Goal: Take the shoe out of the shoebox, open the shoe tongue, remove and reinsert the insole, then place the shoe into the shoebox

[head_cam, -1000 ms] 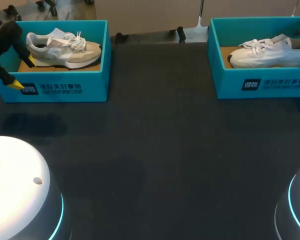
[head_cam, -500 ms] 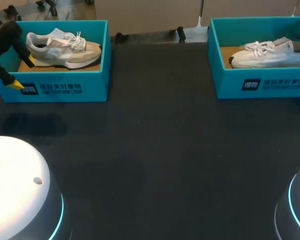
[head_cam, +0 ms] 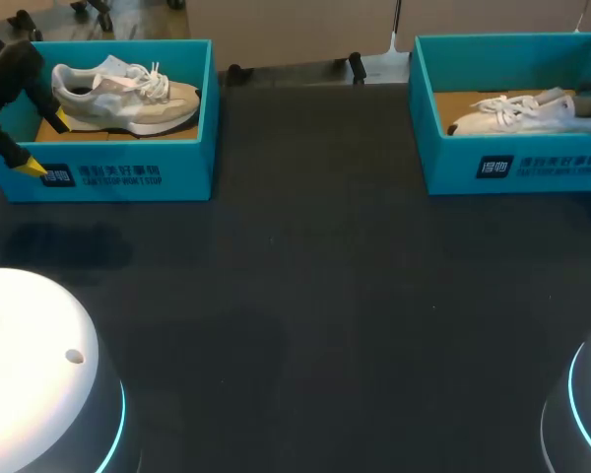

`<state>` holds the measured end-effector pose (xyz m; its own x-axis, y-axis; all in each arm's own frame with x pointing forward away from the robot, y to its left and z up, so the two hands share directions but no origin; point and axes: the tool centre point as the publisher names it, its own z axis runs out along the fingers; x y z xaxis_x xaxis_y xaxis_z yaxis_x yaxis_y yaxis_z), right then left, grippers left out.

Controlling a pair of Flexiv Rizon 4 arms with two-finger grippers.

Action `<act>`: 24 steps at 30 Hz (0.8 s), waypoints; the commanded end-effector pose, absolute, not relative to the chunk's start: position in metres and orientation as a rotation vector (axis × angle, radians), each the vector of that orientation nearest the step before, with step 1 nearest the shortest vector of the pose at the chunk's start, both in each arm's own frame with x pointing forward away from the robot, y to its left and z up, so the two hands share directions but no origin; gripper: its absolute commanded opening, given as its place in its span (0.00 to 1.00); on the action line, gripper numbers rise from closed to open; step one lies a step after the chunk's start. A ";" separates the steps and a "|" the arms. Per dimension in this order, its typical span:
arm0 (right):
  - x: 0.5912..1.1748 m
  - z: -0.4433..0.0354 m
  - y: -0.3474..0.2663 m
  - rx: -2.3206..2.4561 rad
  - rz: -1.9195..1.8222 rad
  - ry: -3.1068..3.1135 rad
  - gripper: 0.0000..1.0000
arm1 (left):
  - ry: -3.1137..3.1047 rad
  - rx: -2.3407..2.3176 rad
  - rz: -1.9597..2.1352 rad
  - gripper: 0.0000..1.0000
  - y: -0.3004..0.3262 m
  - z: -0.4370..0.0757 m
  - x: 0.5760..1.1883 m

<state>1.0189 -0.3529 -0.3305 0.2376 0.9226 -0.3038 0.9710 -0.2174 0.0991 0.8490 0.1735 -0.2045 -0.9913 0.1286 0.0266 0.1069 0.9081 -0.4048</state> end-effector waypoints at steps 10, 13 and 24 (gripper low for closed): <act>1.013 -0.352 -0.350 2.268 -0.258 1.777 0.00 | -3.018 -0.187 0.630 1.00 0.174 -0.204 0.849; 1.014 -0.354 -0.349 2.262 -0.251 1.782 0.00 | -3.018 -0.187 0.630 1.00 0.174 -0.204 0.849; 1.015 -0.358 -0.338 2.243 -0.258 1.808 0.00 | -3.018 -0.187 0.630 1.00 0.174 -0.204 0.849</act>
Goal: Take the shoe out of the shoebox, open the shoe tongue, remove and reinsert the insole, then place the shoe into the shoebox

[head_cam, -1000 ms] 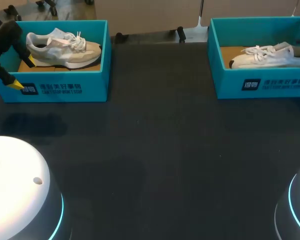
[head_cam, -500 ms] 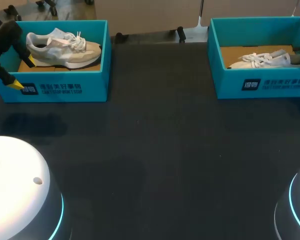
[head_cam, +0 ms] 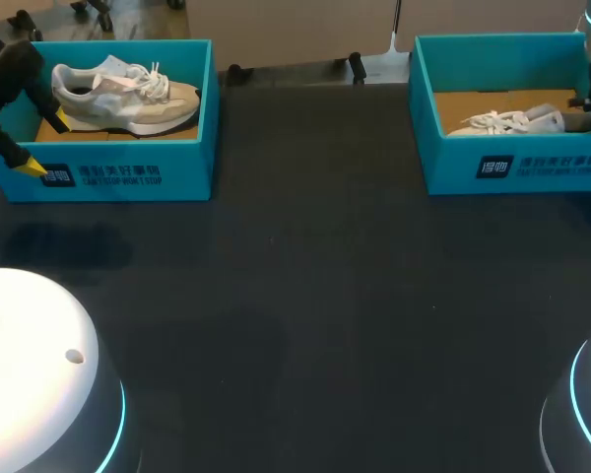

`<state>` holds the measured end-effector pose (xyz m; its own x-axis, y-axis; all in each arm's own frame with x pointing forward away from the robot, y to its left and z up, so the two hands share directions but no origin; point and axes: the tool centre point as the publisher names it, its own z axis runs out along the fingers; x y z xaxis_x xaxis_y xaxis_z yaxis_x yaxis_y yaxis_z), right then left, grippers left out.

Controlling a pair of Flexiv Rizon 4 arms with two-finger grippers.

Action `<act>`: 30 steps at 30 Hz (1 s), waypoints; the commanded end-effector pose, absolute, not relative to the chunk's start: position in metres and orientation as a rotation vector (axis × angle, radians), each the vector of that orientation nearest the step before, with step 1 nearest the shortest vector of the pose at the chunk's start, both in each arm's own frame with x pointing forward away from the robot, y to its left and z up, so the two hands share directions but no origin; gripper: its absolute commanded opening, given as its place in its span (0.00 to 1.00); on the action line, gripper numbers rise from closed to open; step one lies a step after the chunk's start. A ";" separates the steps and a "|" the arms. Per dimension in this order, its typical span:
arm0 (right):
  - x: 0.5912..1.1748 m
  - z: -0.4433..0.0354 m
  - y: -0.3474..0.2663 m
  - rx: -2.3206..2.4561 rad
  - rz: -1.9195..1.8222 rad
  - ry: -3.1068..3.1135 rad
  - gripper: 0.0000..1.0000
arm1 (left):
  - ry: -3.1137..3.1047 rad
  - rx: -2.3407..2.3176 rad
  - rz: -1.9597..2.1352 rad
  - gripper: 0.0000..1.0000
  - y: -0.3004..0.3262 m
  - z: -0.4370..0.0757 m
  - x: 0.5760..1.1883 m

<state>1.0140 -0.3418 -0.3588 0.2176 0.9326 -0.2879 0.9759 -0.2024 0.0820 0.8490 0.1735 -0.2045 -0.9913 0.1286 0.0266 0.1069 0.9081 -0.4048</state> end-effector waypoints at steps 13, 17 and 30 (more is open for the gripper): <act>1.020 -0.376 -0.336 2.225 -0.289 1.828 0.00 | -3.018 -0.187 0.630 1.00 0.174 -0.204 0.849; 1.021 -0.380 -0.338 2.227 -0.286 1.834 0.00 | -3.018 -0.187 0.630 1.00 0.174 -0.204 0.849; 1.019 -0.379 -0.344 2.254 -0.252 1.840 0.34 | -3.018 -0.187 0.630 1.00 0.174 -0.204 0.849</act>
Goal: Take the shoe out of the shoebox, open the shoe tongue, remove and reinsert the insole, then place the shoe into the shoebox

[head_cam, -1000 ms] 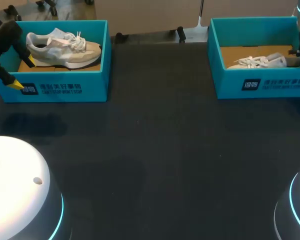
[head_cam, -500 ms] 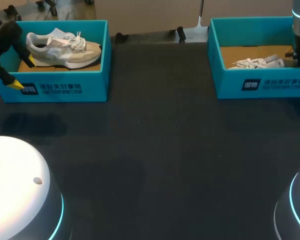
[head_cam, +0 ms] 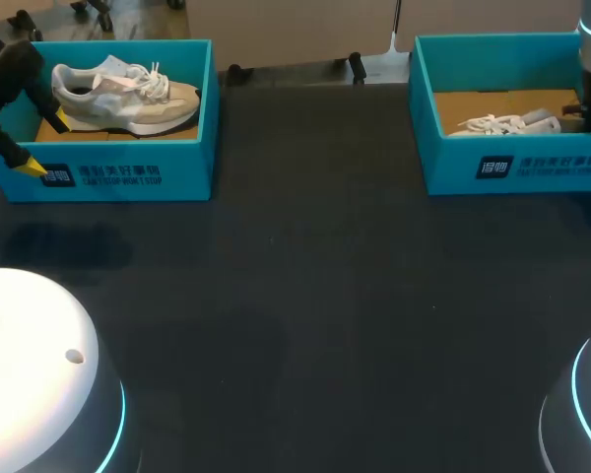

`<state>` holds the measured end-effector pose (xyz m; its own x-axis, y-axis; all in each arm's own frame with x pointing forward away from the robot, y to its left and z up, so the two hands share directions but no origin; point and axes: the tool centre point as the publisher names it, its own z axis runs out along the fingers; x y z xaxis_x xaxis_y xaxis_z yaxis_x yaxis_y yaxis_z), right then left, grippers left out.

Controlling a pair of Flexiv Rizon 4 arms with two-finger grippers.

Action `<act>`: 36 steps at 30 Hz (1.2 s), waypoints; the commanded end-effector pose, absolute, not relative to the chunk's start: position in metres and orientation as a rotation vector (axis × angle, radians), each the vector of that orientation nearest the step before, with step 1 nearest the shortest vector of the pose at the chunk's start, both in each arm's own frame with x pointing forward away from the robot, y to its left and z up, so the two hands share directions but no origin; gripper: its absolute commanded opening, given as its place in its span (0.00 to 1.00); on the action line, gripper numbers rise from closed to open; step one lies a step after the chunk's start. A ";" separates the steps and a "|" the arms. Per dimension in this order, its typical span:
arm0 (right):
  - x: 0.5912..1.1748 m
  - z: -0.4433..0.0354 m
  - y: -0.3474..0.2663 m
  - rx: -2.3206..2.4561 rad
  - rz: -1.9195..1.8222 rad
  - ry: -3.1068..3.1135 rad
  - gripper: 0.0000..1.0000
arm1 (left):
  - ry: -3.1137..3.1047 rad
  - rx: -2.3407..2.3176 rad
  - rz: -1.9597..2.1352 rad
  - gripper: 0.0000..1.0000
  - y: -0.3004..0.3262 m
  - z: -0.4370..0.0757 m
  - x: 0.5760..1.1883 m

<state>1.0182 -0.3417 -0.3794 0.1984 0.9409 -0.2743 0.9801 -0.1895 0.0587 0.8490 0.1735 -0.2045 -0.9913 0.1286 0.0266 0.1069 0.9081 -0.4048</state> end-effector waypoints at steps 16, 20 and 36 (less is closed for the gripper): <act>1.010 -0.319 -0.330 2.245 -0.140 1.824 1.00 | -3.018 -0.187 0.630 1.00 0.174 -0.204 0.849; 1.003 -0.299 -0.326 2.256 -0.121 1.833 1.00 | -3.018 -0.187 0.630 1.00 0.174 -0.204 0.849; 0.948 -0.228 -0.273 2.281 -0.047 1.896 1.00 | -3.018 -0.187 0.630 1.00 0.174 -0.204 0.849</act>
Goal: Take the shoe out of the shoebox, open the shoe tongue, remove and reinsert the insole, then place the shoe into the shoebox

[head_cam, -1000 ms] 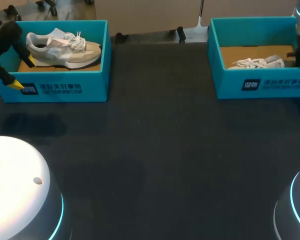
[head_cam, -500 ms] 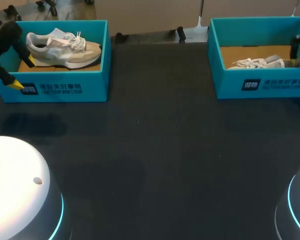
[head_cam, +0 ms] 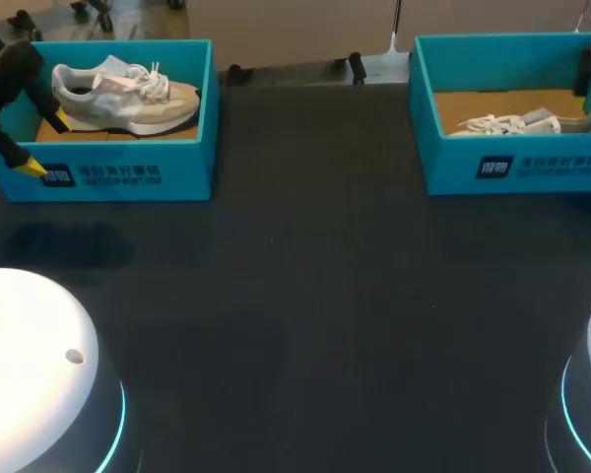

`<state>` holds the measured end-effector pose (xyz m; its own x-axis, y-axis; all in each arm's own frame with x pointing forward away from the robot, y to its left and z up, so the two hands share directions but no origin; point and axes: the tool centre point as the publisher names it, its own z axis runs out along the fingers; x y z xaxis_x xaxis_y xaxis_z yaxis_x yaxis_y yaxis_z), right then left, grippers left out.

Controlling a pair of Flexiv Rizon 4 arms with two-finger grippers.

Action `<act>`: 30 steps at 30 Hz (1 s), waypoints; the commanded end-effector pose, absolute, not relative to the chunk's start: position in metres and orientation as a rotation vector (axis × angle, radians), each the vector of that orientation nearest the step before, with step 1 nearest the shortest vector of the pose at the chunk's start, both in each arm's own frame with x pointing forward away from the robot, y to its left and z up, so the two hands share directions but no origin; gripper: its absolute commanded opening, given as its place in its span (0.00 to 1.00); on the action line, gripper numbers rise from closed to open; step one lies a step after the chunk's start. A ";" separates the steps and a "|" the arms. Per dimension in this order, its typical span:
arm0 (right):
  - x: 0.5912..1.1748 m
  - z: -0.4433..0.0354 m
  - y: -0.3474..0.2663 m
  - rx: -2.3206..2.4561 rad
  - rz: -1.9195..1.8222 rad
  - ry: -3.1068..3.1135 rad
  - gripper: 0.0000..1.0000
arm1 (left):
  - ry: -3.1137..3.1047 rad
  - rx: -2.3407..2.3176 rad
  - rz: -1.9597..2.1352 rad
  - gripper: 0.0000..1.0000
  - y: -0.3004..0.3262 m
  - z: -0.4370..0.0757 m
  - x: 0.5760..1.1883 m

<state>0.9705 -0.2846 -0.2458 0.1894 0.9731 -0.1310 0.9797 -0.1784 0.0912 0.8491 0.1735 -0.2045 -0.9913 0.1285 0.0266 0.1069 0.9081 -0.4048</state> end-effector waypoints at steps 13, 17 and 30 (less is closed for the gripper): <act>0.899 -0.208 -0.219 2.276 -0.052 1.881 1.00 | -3.018 -0.187 0.630 1.00 0.174 -0.204 0.849; 0.894 -0.209 -0.215 2.281 -0.054 1.873 1.00 | -3.018 -0.187 0.630 1.00 0.174 -0.204 0.849; 0.894 -0.209 -0.215 2.281 -0.054 1.873 1.00 | -3.010 -0.348 0.587 1.00 0.185 -0.203 0.863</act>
<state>0.8957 -0.2143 -0.2092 0.2006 0.9684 -0.1480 0.9756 -0.1838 0.1199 0.8520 0.1787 -0.2060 -0.9843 0.1765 0.0018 0.1621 0.9079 -0.3865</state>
